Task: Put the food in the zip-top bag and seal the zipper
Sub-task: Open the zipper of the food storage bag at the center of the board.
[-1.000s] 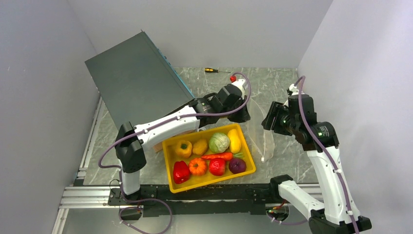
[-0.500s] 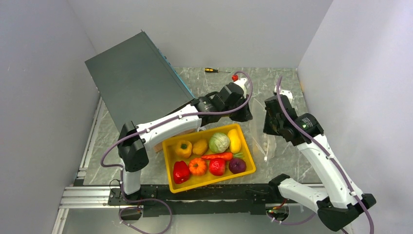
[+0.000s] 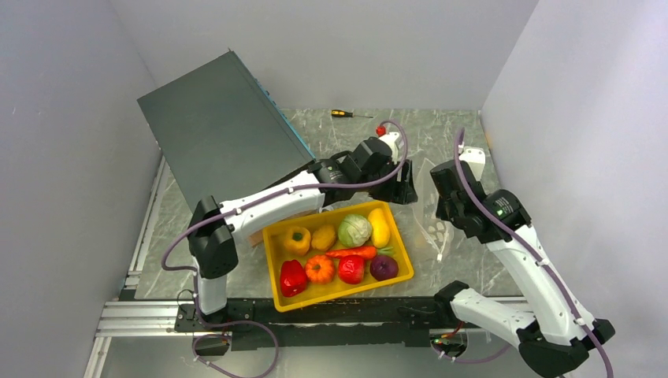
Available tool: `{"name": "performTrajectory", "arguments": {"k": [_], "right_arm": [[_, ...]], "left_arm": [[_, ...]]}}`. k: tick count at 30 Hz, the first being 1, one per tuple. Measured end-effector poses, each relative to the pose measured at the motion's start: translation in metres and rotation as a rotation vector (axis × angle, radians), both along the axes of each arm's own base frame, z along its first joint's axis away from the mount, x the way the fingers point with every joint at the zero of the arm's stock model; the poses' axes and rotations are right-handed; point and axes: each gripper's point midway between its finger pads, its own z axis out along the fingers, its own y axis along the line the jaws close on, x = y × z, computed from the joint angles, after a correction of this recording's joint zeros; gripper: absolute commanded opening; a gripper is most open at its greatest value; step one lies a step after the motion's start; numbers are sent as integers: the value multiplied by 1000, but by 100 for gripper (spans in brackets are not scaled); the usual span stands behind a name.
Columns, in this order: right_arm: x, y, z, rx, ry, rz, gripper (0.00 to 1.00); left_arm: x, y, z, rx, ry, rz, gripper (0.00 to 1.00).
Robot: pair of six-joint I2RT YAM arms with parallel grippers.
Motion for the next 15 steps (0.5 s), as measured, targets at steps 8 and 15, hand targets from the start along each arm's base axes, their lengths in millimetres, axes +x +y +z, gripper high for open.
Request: {"name": "performTrajectory", "arguments": {"k": [8,15], "right_arm": [[-9,-35,18,-120,-52,-103,0],[-3,-33,15,-150,-31,-94,0]], "left_arm": [[-22,12,16,-55,-12,-77,89],[-49,56,46,-120,-83,-101,98]]}}
